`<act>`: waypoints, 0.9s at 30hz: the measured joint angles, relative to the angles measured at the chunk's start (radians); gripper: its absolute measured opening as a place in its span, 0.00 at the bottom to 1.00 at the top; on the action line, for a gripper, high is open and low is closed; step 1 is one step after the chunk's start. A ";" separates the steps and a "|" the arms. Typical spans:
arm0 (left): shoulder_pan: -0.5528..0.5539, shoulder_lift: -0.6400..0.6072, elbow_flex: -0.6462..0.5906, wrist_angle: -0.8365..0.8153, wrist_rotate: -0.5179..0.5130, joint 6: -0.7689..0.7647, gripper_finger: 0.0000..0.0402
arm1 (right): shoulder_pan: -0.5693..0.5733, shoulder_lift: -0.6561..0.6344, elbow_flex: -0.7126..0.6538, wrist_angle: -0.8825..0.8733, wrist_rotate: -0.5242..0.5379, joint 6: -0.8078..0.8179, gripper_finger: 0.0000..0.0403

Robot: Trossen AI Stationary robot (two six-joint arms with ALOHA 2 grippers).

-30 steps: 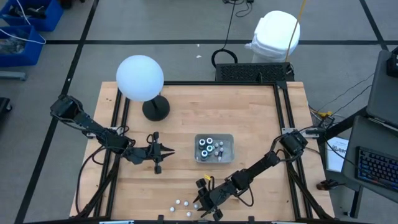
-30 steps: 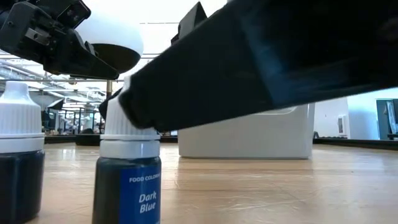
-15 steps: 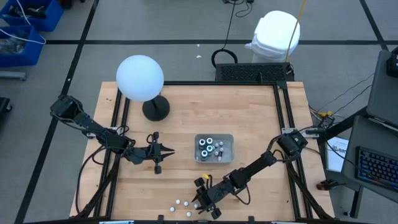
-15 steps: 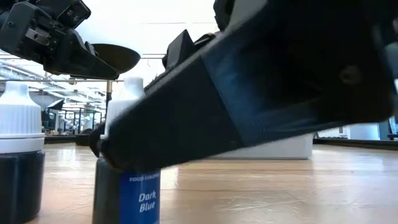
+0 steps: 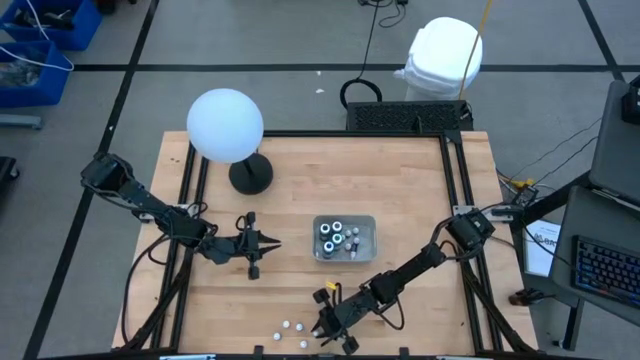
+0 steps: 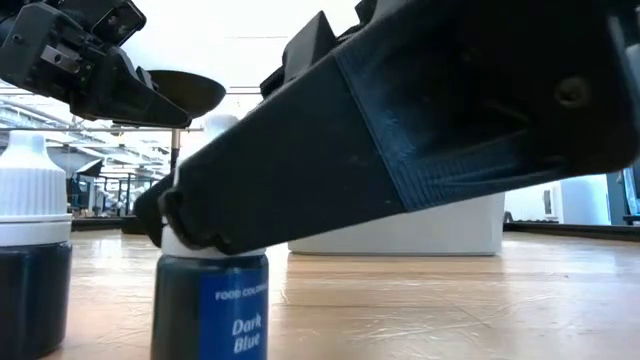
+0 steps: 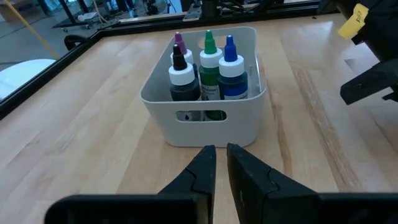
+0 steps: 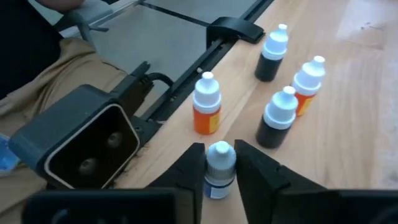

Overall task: Pick & Place food coloring
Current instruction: Put the small dark blue food coloring bottle into the gray bin

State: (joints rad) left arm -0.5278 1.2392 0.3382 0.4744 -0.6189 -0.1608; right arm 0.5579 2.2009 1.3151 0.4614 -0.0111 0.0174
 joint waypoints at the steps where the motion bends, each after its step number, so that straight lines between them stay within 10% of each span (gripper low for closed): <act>1: 0.000 0.000 0.000 0.000 0.000 0.000 0.12 | 0.000 0.000 0.000 0.000 -0.003 0.001 0.14; 10: 0.000 0.000 0.000 0.000 0.000 0.000 0.12 | 0.000 -0.079 -0.002 -0.082 0.011 -0.040 0.13; 20: 0.000 0.000 0.000 -0.001 0.000 -0.007 0.12 | 0.056 -0.471 0.000 -0.626 0.620 -0.019 0.13; 27: 0.000 0.000 0.000 -0.001 0.000 -0.023 0.12 | 0.014 -0.666 -0.230 -0.632 0.746 0.090 0.13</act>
State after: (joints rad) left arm -0.5278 1.2388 0.3382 0.4731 -0.6189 -0.1836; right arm 0.5716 1.5353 1.0848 -0.1709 0.7350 0.1072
